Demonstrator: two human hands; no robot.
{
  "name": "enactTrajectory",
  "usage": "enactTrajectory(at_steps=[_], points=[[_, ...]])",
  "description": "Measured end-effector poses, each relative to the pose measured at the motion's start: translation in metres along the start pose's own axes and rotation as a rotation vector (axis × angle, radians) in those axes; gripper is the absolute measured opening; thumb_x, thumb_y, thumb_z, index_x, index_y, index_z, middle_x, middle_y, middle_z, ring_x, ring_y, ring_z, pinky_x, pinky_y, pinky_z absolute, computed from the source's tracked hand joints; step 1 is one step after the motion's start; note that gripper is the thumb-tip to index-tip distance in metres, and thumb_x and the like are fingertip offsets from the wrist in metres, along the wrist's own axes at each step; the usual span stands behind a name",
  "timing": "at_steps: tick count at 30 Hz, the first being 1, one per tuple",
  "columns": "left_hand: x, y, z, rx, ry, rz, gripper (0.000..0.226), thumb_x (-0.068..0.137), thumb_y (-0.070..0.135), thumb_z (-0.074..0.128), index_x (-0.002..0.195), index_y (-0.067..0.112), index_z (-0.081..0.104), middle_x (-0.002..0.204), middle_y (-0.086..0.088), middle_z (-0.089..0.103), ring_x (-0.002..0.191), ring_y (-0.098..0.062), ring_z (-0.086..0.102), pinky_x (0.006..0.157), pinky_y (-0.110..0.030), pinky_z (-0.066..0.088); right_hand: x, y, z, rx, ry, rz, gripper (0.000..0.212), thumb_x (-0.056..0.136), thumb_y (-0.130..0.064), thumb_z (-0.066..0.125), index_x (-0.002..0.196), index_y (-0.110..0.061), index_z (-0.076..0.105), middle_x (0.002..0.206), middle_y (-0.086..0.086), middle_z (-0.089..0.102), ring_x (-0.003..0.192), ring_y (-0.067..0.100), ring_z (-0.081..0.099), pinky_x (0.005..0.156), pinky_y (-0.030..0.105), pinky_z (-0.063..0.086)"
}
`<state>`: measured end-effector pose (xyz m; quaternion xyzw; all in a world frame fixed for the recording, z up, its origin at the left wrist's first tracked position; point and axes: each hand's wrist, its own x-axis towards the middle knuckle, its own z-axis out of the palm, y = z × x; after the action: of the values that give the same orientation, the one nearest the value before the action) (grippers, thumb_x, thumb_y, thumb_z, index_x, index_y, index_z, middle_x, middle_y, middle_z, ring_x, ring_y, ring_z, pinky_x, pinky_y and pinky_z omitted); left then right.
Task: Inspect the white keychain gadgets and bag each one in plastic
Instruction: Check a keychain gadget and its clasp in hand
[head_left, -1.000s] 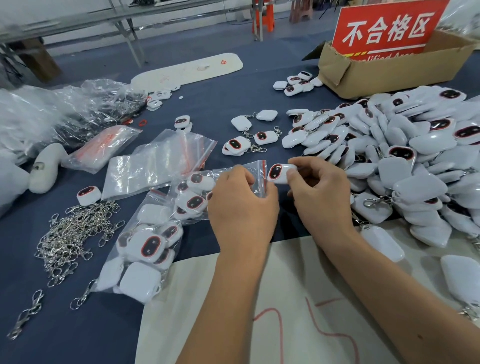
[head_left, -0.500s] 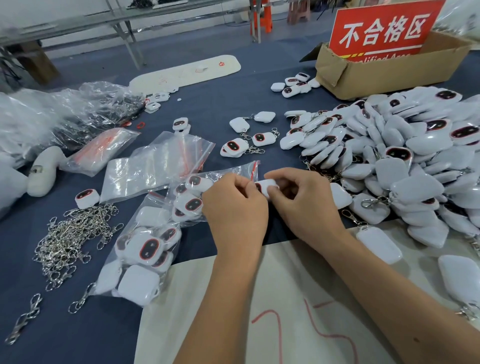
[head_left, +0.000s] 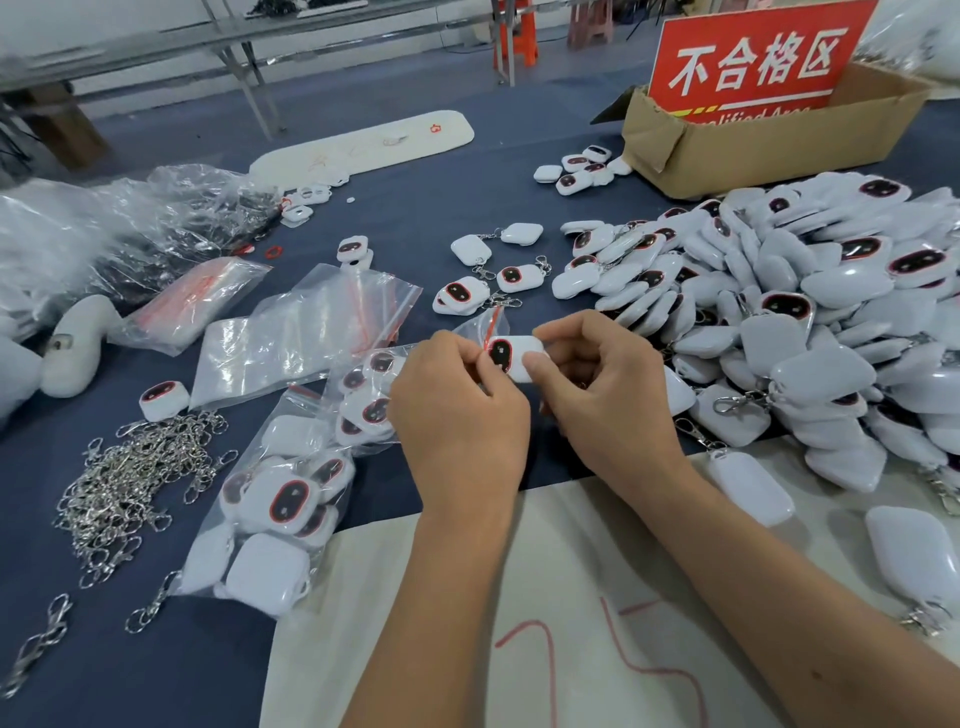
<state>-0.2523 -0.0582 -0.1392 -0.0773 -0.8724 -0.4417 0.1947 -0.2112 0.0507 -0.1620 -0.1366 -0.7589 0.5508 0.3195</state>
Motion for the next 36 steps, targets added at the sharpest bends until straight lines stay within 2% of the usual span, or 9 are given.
enactTrajectory(at_steps=[7, 9, 14, 18, 20, 25, 27, 30, 36], points=[[-0.013, 0.009, 0.005, -0.102, -0.021, 0.137, 0.009, 0.090, 0.010, 0.067, 0.082, 0.011, 0.065, 0.077, 0.001, 0.065, 0.073, -0.020, 0.059, 0.073, -0.035, 0.044, 0.001, 0.005, -0.001, 0.069, -0.046, 0.030, 0.009, 0.092, -0.011, 0.078, 0.091, -0.013, 0.069, 0.075, -0.004, 0.074, 0.067, 0.017, 0.072, 0.060, 0.025, 0.055], [-0.012, 0.009, 0.004, -0.129, 0.006, 0.136, 0.009, 0.089, 0.009, 0.067, 0.081, 0.011, 0.065, 0.077, 0.002, 0.065, 0.072, -0.019, 0.059, 0.072, -0.033, 0.044, 0.001, 0.001, -0.004, 0.185, -0.194, 0.043, 0.009, 0.100, -0.009, 0.068, 0.094, -0.013, 0.073, 0.076, 0.001, 0.077, 0.063, 0.029, 0.072, 0.055, 0.033, 0.057], [-0.012, 0.010, 0.002, -0.178, 0.060, 0.145, 0.009, 0.087, 0.006, 0.068, 0.080, 0.011, 0.065, 0.075, 0.002, 0.065, 0.071, -0.019, 0.060, 0.070, -0.031, 0.046, 0.003, -0.007, -0.010, 0.344, -0.605, 0.103, 0.027, 0.110, -0.007, 0.044, 0.106, -0.012, 0.071, 0.065, 0.001, 0.054, 0.049, 0.012, 0.041, 0.044, 0.020, 0.034], [-0.013, 0.011, 0.001, -0.225, 0.102, 0.177, 0.010, 0.086, 0.003, 0.069, 0.081, 0.012, 0.066, 0.076, 0.003, 0.065, 0.070, -0.015, 0.058, 0.069, -0.016, 0.043, 0.001, -0.013, -0.010, 0.454, -0.741, 0.121, 0.033, 0.107, 0.005, 0.040, 0.112, -0.020, 0.061, 0.073, -0.009, 0.060, 0.056, 0.006, 0.050, 0.049, 0.018, 0.038], [-0.012, 0.010, 0.001, -0.252, 0.114, 0.156, 0.010, 0.086, 0.004, 0.069, 0.080, 0.012, 0.065, 0.075, 0.003, 0.065, 0.071, -0.017, 0.061, 0.070, -0.026, 0.049, 0.000, -0.011, -0.005, 0.425, -0.752, 0.140, 0.042, 0.107, 0.011, 0.036, 0.129, -0.017, 0.058, 0.085, 0.001, 0.064, 0.067, 0.020, 0.053, 0.055, 0.025, 0.040], [-0.008, 0.008, 0.001, -0.262, 0.166, 0.078, 0.013, 0.085, 0.006, 0.067, 0.077, 0.015, 0.064, 0.070, 0.005, 0.064, 0.068, -0.016, 0.061, 0.068, -0.036, 0.051, -0.001, 0.001, -0.002, 0.037, -0.437, -0.037, 0.057, 0.093, 0.018, 0.044, 0.120, -0.023, 0.073, 0.090, -0.016, 0.077, 0.057, 0.017, 0.063, 0.056, 0.026, 0.050], [-0.008, 0.009, 0.001, -0.272, 0.164, 0.066, 0.012, 0.085, 0.007, 0.066, 0.077, 0.014, 0.064, 0.069, 0.005, 0.064, 0.067, -0.017, 0.061, 0.069, -0.037, 0.051, -0.002, -0.001, -0.003, 0.027, -0.495, -0.082, 0.058, 0.090, 0.018, 0.044, 0.109, -0.029, 0.072, 0.081, -0.027, 0.071, 0.062, -0.002, 0.064, 0.061, 0.010, 0.045], [-0.008, 0.009, 0.003, -0.284, 0.137, 0.054, 0.010, 0.085, 0.009, 0.065, 0.077, 0.015, 0.064, 0.069, 0.006, 0.064, 0.068, -0.017, 0.062, 0.070, -0.038, 0.052, -0.005, -0.007, -0.001, 0.039, -0.563, -0.102, 0.058, 0.092, 0.013, 0.047, 0.101, -0.039, 0.068, 0.076, -0.029, 0.068, 0.065, -0.008, 0.061, 0.060, 0.007, 0.043], [-0.005, 0.000, 0.010, -0.094, -0.168, 0.026, 0.014, 0.092, 0.012, 0.061, 0.079, 0.015, 0.063, 0.074, 0.003, 0.065, 0.075, -0.019, 0.060, 0.074, -0.040, 0.048, 0.005, 0.001, -0.002, -0.057, 0.239, 0.029, 0.042, 0.086, 0.013, 0.042, 0.093, -0.017, 0.071, 0.081, -0.004, 0.076, 0.061, 0.012, 0.063, 0.067, 0.036, 0.054]])
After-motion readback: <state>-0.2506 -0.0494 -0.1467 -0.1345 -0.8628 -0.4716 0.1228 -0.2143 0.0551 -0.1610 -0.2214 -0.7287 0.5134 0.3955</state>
